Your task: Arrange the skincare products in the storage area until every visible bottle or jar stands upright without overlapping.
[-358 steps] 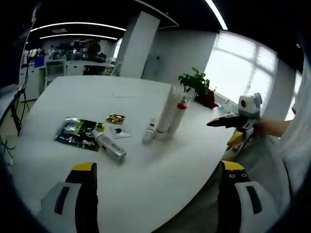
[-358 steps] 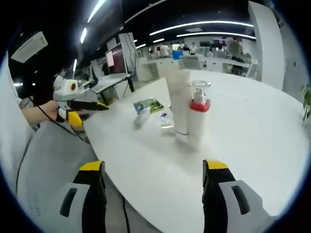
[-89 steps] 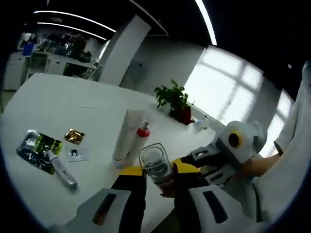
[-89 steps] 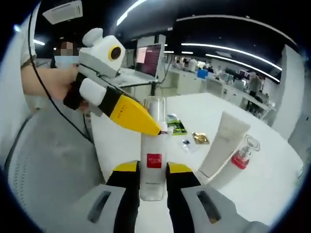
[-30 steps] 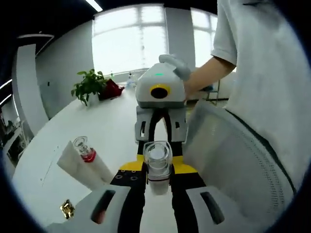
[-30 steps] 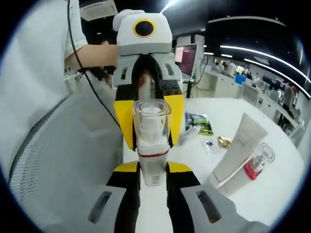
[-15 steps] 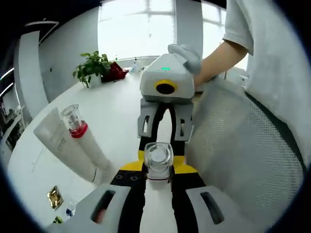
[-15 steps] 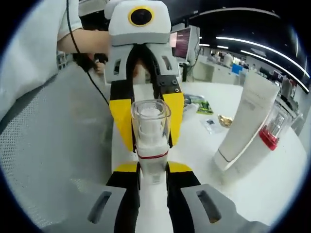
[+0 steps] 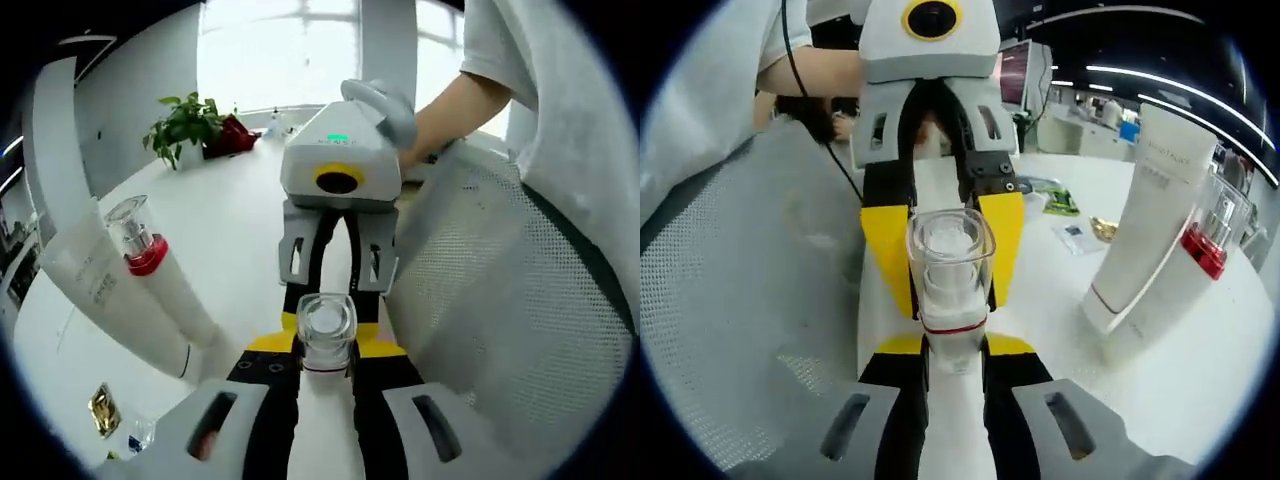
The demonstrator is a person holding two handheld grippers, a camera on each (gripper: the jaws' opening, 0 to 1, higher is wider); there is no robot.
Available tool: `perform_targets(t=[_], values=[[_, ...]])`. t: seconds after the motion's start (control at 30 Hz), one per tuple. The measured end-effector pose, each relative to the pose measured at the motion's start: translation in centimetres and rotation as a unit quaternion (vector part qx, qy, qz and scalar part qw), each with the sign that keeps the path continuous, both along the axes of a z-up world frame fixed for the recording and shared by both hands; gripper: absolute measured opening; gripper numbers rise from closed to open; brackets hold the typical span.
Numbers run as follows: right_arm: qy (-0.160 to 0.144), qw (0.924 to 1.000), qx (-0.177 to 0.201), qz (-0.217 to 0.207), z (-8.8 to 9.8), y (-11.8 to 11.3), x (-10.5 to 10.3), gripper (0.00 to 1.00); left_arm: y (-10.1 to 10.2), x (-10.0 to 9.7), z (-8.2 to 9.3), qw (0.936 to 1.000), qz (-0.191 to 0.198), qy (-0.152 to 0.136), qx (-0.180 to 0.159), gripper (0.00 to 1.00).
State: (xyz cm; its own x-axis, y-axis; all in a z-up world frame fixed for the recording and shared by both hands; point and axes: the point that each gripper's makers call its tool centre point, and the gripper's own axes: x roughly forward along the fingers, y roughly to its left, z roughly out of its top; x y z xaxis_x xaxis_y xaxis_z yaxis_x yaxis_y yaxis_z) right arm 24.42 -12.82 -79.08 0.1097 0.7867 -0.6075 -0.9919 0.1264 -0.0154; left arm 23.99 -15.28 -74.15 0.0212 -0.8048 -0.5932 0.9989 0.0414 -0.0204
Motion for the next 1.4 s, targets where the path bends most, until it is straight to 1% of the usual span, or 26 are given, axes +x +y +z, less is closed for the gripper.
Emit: perform_targets(t=[0.23, 0.3, 0.37, 0.43, 0.53, 0.6, 0.63, 0.7, 0.87, 0.93, 1.13, 1.2, 1.4], values=[[0.006, 1.0000, 0.003, -0.004, 0.0, -0.2, 0.3, 0.19, -0.2, 0.5, 0.0, 0.9999, 0.001, 0.003, -0.011, 0.14], [0.003, 1.0000, -0.001, -0.005, 0.0, -0.3, 0.5, 0.19, -0.2, 0.7, -0.1, 0.9999, 0.005, 0.005, -0.014, 0.14], [0.003, 1.0000, -0.003, -0.004, 0.0, -0.4, 0.7, 0.19, -0.1, 0.9, -0.2, 0.9998, 0.010, 0.010, -0.017, 0.14], [0.002, 1.0000, -0.005, -0.002, 0.0, -0.4, 1.0, 0.19, -0.2, 1.2, 0.0, 0.9991, 0.022, 0.028, -0.025, 0.15], [-0.001, 0.9999, -0.011, -0.004, 0.0, -0.8, 1.9, 0.19, -0.3, 1.5, -0.1, 0.9991, 0.025, 0.025, -0.024, 0.20], [-0.003, 0.9999, -0.013, -0.004, 0.0, -1.1, 2.4, 0.19, -0.3, 1.6, -0.4, 0.9990, 0.032, 0.026, -0.020, 0.26], [-0.004, 0.9999, -0.014, -0.004, 0.0, -1.2, 2.7, 0.19, -0.3, 1.7, -0.4, 0.9987, 0.038, 0.025, -0.021, 0.27], [-0.004, 0.9998, -0.017, -0.005, 0.0, -1.6, 3.3, 0.19, -0.3, 2.0, -0.4, 0.9979, 0.052, 0.029, -0.027, 0.29], [-0.005, 0.9998, -0.017, -0.009, 0.0, -2.1, 4.5, 0.19, -0.1, 2.2, -0.3, 0.9949, 0.080, 0.044, -0.044, 0.36], [-0.007, 0.9997, -0.019, -0.010, 0.0, -2.3, 5.1, 0.19, 0.1, 2.0, -0.4, 0.9936, 0.087, 0.053, -0.049, 0.37], [-0.008, 0.9998, -0.018, -0.004, -0.1, -2.6, 6.2, 0.19, 0.9, 1.4, -1.0, 0.9919, 0.101, 0.063, -0.043, 0.38], [-0.015, 0.9997, -0.021, -0.003, -0.1, -2.7, 6.8, 0.19, 1.1, 1.3, -1.1, 0.9913, 0.105, 0.067, -0.044, 0.38], [-0.018, 0.9995, -0.026, 0.006, -0.2, -3.2, 8.1, 0.19, 1.3, 1.1, -1.1, 0.9887, 0.117, 0.079, -0.050, 0.37]])
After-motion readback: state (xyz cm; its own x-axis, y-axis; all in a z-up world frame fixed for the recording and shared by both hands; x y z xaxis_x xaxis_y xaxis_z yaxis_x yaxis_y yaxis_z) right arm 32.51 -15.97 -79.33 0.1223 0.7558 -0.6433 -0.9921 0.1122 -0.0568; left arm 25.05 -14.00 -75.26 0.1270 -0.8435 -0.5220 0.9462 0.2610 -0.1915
